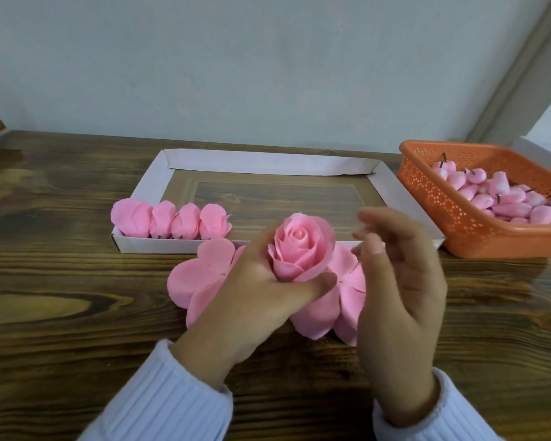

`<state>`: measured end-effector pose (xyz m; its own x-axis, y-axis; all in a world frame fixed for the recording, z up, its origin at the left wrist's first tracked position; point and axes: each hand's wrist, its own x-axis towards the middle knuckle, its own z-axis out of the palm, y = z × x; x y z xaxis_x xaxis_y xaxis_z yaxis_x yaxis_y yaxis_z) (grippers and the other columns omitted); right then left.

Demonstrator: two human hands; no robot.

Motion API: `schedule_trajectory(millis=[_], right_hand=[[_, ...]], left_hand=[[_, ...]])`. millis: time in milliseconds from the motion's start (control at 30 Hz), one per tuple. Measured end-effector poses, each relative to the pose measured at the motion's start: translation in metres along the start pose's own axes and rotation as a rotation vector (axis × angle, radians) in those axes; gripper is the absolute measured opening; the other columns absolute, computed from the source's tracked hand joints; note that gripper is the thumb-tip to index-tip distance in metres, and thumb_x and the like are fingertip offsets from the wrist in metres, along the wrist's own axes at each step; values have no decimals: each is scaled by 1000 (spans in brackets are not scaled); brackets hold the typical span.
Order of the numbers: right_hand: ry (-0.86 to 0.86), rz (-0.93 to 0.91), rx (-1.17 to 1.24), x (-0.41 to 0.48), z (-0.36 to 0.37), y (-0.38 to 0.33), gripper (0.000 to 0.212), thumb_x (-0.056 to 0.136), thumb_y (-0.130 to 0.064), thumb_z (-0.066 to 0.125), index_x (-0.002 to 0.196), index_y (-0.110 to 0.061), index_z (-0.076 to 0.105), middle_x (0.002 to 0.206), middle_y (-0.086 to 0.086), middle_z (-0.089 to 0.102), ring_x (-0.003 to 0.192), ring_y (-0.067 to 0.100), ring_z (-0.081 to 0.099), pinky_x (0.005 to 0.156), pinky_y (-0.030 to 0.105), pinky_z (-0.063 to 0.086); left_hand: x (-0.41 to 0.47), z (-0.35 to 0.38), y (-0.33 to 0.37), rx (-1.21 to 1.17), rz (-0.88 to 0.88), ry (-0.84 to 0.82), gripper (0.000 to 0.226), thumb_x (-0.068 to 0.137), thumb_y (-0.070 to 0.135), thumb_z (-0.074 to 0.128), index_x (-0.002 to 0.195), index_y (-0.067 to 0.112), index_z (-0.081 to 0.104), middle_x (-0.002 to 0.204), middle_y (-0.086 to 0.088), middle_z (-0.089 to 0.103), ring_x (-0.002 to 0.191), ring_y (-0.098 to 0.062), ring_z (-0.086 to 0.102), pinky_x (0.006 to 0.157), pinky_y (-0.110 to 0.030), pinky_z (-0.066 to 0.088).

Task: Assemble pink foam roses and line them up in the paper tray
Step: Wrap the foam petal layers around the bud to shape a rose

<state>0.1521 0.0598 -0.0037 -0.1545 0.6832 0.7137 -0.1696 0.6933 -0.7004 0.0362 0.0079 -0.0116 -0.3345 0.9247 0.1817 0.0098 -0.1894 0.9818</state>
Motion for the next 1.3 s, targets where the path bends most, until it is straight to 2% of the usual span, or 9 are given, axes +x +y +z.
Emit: schedule_trajectory(millis=[100,233,433,533,667,833,1000,1200,1300], right_hand=[[-215,-68,-114,-3,1,0,27,95,-27,43,115,-23,61,126,5,54,119,9,52,95,20,42],[-329,-20,-89,-7,4,0,27,94,-31,44,109,-25,66,136,1,49,123,26,53,96,46,47],[-329,21,40,-7,4,1,32,96,-28,40,120,-23,61,132,0,55,128,18,50,101,34,43],[-274,278,309,-7,6,3,33,97,-28,39,127,-26,52,127,0,59,125,20,54,104,44,44],[-262,509,440,-5,8,6,29,91,-18,45,118,-16,55,121,9,62,113,31,61,97,59,46],[-438,629,530,-3,10,6,26,90,-17,51,114,-9,57,109,10,68,95,25,64,81,44,48],[-485,808,804,0,9,2,25,87,-11,58,111,-4,57,92,9,65,78,14,61,68,23,53],[-454,921,821,2,11,2,58,83,-16,60,129,13,40,116,26,44,109,38,35,96,48,30],[-446,955,793,3,12,0,59,86,-21,57,130,13,40,117,29,48,110,38,40,92,42,40]], left_hand=[[-2,0,3,33,87,-6,39,63,17,79,98,30,68,94,6,74,92,-12,71,80,-33,59],[-3,4,6,198,191,59,36,71,-2,72,75,31,59,75,31,66,76,14,63,65,-2,45],[-5,3,11,87,202,17,27,71,9,76,67,36,70,65,25,67,65,9,63,60,-6,46],[-5,3,11,-41,245,74,3,68,33,71,71,33,71,71,10,69,70,-3,65,63,-17,51],[-2,1,9,-214,179,180,14,66,39,71,75,29,74,82,5,74,81,-10,70,69,-22,55],[-5,6,10,-348,43,162,38,64,43,72,94,19,74,103,-19,69,100,-44,65,69,-44,51],[-6,5,15,-355,66,117,18,63,41,72,77,28,73,89,2,72,82,-23,69,54,-29,50],[-8,5,14,-266,82,-4,31,64,30,77,95,25,72,91,-3,74,83,-19,71,51,-23,50],[-10,6,15,-274,77,21,26,65,31,75,90,27,74,90,-1,75,84,-15,73,51,-19,52]])
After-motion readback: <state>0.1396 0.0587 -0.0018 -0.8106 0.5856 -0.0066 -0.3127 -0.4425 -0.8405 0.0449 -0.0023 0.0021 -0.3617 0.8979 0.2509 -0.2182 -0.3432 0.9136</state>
